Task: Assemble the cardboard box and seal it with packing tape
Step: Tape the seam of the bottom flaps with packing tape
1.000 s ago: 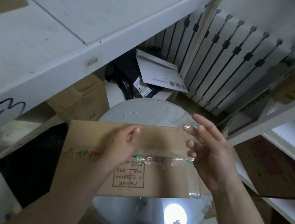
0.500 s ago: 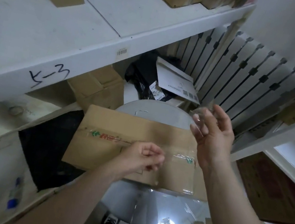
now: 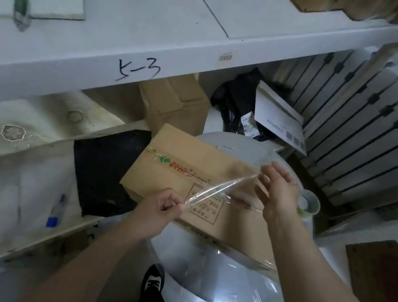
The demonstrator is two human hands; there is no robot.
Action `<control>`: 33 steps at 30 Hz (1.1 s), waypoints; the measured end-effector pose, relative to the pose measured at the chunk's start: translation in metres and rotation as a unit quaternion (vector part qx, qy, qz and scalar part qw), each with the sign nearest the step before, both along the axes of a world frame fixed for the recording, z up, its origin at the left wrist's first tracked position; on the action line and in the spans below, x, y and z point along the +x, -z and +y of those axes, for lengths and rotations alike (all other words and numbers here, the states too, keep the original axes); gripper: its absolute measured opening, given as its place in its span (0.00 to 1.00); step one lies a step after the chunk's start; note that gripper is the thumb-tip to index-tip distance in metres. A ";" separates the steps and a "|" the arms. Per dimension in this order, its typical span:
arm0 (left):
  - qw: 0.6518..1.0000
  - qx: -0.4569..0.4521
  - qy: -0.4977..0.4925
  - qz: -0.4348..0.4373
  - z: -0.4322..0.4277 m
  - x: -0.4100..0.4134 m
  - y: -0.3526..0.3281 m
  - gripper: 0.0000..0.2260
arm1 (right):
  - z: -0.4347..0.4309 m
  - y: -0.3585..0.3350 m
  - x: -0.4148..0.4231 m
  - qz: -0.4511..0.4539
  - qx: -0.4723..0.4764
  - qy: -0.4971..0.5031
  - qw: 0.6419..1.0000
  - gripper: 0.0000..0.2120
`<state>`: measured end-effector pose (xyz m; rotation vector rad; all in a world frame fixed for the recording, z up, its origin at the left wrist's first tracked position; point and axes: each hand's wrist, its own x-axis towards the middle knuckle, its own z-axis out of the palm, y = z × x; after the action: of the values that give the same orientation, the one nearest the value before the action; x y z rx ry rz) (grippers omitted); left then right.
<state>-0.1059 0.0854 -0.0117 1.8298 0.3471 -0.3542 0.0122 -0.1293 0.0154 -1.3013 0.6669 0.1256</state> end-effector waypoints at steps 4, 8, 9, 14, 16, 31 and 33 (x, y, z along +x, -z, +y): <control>0.999 0.010 -0.047 0.024 0.026 -0.003 0.015 0.01 | 0.035 0.008 0.017 0.042 0.033 -0.014 0.998 0.05; 0.996 0.015 -0.081 0.031 0.043 0.003 0.022 0.04 | 0.069 0.015 0.040 0.050 0.058 -0.008 0.997 0.04; 0.996 0.017 -0.077 0.034 0.046 0.004 0.023 0.05 | 0.076 0.018 0.047 0.048 0.067 -0.005 0.997 0.05; 0.996 0.030 -0.084 0.025 0.060 0.015 0.034 0.05 | 0.091 0.035 0.075 0.036 0.058 -0.032 0.997 0.01; 0.994 0.040 -0.096 0.022 0.063 0.016 0.039 0.07 | 0.092 0.042 0.081 0.038 0.080 -0.024 0.996 0.04; 0.964 0.038 -0.265 0.011 0.083 -0.003 0.060 0.08 | 0.151 0.067 0.125 -0.031 -0.041 -0.235 0.971 0.04; 0.956 0.032 -0.291 0.033 0.085 -0.006 0.059 0.07 | 0.168 0.074 0.130 -0.052 -0.084 -0.271 0.957 0.06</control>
<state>-0.1117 0.1707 -0.0708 1.6872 0.9245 0.0083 0.1419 0.0384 -0.0586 -1.6198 0.2185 0.4531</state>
